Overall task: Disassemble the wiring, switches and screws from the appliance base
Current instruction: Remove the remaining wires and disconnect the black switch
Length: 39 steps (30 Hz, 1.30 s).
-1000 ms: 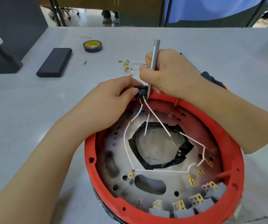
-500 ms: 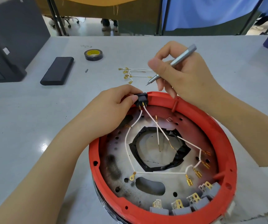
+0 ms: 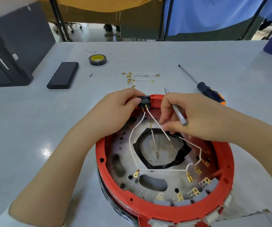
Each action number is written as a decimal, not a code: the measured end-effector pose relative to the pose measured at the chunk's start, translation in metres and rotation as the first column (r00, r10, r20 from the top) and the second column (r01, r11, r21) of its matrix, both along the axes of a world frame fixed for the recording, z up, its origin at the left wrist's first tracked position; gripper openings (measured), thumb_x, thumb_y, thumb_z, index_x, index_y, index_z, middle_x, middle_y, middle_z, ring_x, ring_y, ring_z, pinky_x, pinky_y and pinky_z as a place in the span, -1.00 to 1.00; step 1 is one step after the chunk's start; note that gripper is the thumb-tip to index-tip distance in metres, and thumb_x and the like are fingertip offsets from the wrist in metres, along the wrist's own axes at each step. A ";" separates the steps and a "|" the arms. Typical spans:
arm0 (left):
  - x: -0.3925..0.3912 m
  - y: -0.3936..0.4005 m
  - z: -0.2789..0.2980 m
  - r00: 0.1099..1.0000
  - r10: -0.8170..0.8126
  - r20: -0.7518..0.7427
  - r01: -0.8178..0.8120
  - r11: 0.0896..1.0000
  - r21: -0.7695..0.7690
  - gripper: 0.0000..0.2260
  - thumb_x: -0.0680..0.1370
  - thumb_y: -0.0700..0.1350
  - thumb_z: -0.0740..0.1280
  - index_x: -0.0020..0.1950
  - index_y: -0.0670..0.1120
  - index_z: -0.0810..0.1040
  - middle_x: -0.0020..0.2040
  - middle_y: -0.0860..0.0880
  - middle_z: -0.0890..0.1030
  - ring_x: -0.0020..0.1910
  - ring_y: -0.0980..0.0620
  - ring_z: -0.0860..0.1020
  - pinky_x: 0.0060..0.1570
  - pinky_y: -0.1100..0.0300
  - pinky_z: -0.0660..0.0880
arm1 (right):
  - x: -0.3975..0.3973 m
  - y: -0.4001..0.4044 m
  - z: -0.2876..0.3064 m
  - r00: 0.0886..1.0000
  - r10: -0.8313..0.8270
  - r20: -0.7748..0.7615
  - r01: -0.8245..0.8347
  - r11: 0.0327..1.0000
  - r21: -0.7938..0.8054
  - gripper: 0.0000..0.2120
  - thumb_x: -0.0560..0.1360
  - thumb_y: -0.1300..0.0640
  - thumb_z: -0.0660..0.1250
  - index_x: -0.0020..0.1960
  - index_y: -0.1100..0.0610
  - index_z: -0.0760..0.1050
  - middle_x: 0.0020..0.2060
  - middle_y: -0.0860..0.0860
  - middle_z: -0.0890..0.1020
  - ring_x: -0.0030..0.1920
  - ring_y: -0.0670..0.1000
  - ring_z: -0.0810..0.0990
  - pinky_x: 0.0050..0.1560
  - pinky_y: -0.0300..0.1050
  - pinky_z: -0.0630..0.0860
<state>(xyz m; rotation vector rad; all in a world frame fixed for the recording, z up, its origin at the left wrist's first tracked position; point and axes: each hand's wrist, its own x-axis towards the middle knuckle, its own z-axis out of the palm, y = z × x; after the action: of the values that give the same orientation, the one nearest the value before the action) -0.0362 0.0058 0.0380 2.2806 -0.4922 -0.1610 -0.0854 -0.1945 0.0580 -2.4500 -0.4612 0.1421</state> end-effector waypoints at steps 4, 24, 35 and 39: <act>-0.001 -0.001 0.001 1.000 0.002 -0.005 -0.003 1.000 -0.009 -0.77 0.64 -0.05 0.16 0.19 0.15 0.54 0.05 0.19 0.61 0.07 0.18 0.53 0.11 0.25 0.43 | 0.001 0.004 -0.007 0.995 -0.049 0.086 0.053 0.997 -0.048 -0.77 0.36 0.02 0.50 -0.19 -0.06 0.43 -0.31 -0.18 0.59 -0.31 -0.22 0.49 -0.29 -0.38 0.40; 0.002 0.001 -0.003 1.000 0.001 0.004 -0.001 1.000 -0.015 -0.79 0.61 0.01 0.21 0.21 0.18 0.52 0.07 0.22 0.60 0.07 0.20 0.54 0.12 0.27 0.44 | 0.000 0.006 0.005 0.999 0.006 -0.041 0.001 0.987 0.163 -0.62 0.46 0.33 0.35 -0.25 -0.02 0.22 -0.31 -0.02 0.59 -0.38 -0.13 0.61 -0.35 -0.28 0.51; -0.008 0.000 0.005 0.987 -0.070 0.142 0.105 0.961 -0.256 -0.85 0.53 -0.06 0.35 0.08 0.10 0.62 -0.01 0.27 0.64 0.05 0.37 0.54 0.10 0.44 0.41 | 0.029 0.034 0.026 0.984 -0.137 0.116 0.050 0.831 0.554 -0.61 0.41 0.34 0.44 -0.23 0.06 0.23 -0.32 0.01 0.63 -0.46 -0.05 0.53 -0.50 -0.19 0.45; -0.010 0.001 0.007 0.986 -0.098 0.133 0.136 0.936 -0.324 -0.88 0.50 -0.07 0.40 0.02 0.05 0.66 -0.06 0.23 0.68 0.02 0.31 0.59 0.11 0.37 0.44 | 0.033 0.048 0.030 0.965 -0.140 0.222 0.003 0.851 0.524 -0.62 0.41 0.30 0.47 -0.24 0.03 0.26 -0.30 -0.02 0.64 -0.37 -0.14 0.54 -0.32 -0.36 0.47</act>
<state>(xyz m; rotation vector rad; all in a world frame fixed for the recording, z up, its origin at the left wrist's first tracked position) -0.0467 0.0069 0.0451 1.9375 -0.6639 -0.0034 -0.0526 -0.1464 0.0879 -1.9442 -0.4461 -0.3004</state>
